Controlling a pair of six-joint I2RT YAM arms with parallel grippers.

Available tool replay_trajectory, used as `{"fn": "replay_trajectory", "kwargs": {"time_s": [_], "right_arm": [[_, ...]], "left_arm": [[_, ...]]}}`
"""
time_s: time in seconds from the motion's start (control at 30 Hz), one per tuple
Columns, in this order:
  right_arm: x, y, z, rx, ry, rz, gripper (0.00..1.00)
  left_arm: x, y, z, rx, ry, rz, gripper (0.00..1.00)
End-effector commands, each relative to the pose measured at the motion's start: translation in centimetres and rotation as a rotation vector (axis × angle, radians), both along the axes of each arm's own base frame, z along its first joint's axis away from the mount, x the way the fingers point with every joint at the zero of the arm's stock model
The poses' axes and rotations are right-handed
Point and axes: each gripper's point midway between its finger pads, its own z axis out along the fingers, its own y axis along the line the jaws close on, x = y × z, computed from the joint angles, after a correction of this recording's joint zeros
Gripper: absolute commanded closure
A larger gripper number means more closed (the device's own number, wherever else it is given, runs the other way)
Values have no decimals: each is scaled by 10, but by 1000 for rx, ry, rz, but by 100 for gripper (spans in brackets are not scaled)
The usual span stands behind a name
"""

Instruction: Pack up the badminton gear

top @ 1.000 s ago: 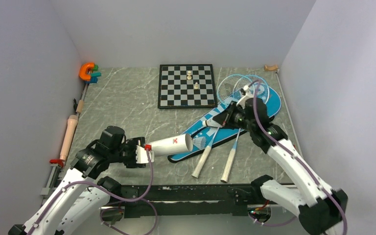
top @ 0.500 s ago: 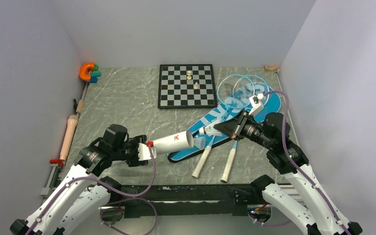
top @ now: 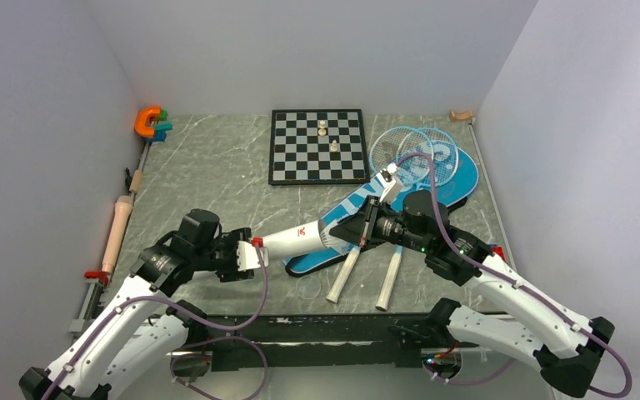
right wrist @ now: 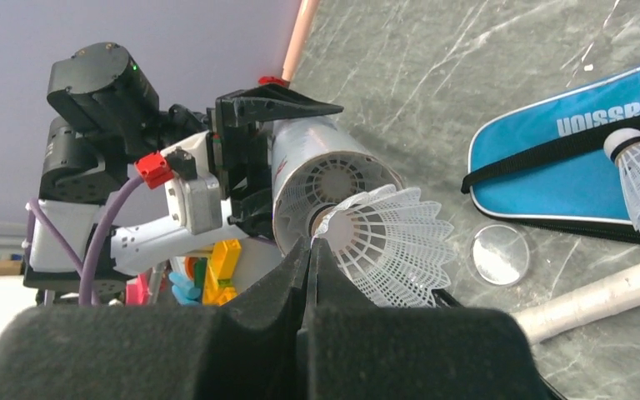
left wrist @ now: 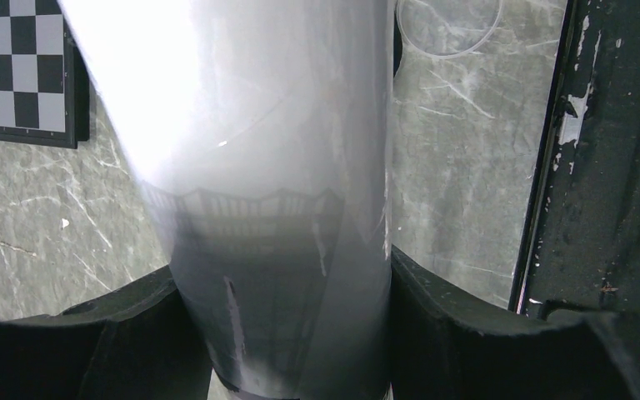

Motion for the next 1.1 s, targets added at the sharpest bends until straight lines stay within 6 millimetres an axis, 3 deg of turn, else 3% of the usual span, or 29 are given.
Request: {"fn": "replay_trajectory", "kwargs": {"time_s": [0.0,0.13,0.27,0.37,0.47,0.7,0.8,0.9,1.07], "right_arm": [[11,10,44,113,-85,-40,100],[9,27,41,162,-47,-5,99],[5,33,37,193,-17,13,85],[1,29,39,205,-16,9,64],[-2,24,43,216,-17,5,52],[-7,-4,59,207,-63,-54,48],[0,-20,46,118,-69,-121,48],[8,-31,17,-17,-37,-175,47],[13,-28,-12,-121,-1,-172,39]], "left_arm": [[9,-8,29,-65,-75,-5,45],[8,-8,28,-65,-75,-10,45],[7,-8,29,-68,-78,-13,45],[5,-8,28,-68,-78,-17,46],[4,-8,26,-66,-77,-22,45],[3,-8,27,-70,-76,-22,46],[3,-8,29,-73,-77,-23,46],[3,-8,32,-78,-79,-23,46],[3,-9,34,-84,-81,-20,47]]}}
